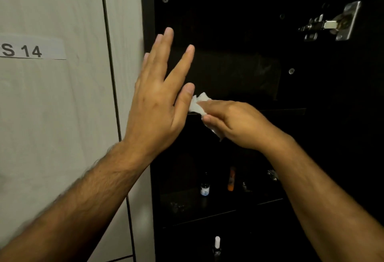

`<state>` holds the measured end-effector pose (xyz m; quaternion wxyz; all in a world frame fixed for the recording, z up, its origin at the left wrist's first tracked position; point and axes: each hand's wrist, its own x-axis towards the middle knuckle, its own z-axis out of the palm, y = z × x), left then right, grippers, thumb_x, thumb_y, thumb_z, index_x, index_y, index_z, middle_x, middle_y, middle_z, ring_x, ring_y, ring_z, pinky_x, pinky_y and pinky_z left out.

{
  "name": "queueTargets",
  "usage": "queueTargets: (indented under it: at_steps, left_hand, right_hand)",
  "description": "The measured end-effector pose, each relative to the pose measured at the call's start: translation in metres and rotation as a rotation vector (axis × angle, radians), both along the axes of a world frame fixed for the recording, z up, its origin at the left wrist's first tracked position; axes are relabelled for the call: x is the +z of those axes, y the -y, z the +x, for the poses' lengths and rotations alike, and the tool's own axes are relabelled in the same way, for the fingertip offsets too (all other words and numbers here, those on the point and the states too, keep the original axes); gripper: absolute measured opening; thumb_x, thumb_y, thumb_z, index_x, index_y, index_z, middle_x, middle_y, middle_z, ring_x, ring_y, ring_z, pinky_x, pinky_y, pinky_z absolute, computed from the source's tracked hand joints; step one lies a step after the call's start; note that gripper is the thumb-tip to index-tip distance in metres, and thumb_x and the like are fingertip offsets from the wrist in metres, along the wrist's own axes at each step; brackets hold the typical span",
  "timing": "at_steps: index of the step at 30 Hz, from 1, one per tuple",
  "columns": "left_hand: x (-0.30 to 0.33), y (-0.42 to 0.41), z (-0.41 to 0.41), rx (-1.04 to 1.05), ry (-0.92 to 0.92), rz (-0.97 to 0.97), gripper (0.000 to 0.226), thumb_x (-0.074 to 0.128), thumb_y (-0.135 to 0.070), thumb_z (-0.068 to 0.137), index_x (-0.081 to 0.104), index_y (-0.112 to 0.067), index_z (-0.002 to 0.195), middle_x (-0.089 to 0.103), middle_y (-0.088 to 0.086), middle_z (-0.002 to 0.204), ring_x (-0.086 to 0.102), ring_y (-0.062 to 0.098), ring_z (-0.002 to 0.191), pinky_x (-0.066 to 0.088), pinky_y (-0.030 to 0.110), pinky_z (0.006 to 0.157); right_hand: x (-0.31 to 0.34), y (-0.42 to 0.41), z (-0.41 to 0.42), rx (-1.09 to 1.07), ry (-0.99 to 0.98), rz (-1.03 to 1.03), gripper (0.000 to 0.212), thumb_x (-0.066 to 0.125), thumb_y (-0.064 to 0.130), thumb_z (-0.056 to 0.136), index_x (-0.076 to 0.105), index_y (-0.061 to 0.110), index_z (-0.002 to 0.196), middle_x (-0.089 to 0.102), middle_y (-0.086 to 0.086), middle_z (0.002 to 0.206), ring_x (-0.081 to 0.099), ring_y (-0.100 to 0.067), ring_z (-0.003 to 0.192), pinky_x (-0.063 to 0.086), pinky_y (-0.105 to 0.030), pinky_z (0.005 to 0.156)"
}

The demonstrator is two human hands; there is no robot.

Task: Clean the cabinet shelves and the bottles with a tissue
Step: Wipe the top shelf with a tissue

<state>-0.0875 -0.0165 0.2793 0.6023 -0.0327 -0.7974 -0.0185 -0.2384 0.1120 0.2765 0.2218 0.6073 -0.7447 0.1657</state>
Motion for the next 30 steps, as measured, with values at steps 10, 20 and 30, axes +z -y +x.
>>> queueTargets:
  at_steps: [10,20,30]
  left_hand:
    - [0.010,-0.013,-0.030,0.118,0.242,0.076,0.065,0.046,-0.039,0.099,0.014,-0.025,0.154,0.005,0.001,0.163,0.003,0.013,0.149,0.009,0.037,0.120]
    - [0.025,-0.028,-0.067,0.200,0.399,0.104,0.071,0.043,-0.047,0.097,0.007,-0.027,0.154,0.005,0.004,0.163,0.003,0.016,0.149,0.005,0.036,0.121]
    - [0.024,-0.025,-0.076,0.227,0.432,0.086,0.069,0.042,-0.050,0.097,0.011,-0.026,0.154,0.010,0.004,0.162,0.006,0.017,0.149,0.004,0.034,0.119]
  right_hand:
    - [0.003,-0.065,-0.071,-0.070,0.175,0.032,0.040,0.045,0.038,0.101,0.050,0.031,0.139,0.044,0.016,0.147,0.024,0.014,0.129,0.021,-0.010,0.106]
    - [-0.003,-0.057,-0.065,-0.037,0.096,-0.008,0.042,0.048,0.034,0.101,0.048,0.027,0.142,0.045,0.012,0.147,0.030,0.006,0.135,0.022,-0.018,0.113]
    - [0.040,-0.090,-0.076,-0.549,0.299,0.369,0.046,0.041,0.000,0.097,0.049,0.023,0.136,0.051,-0.006,0.134,0.058,-0.023,0.104,0.048,-0.027,0.078]
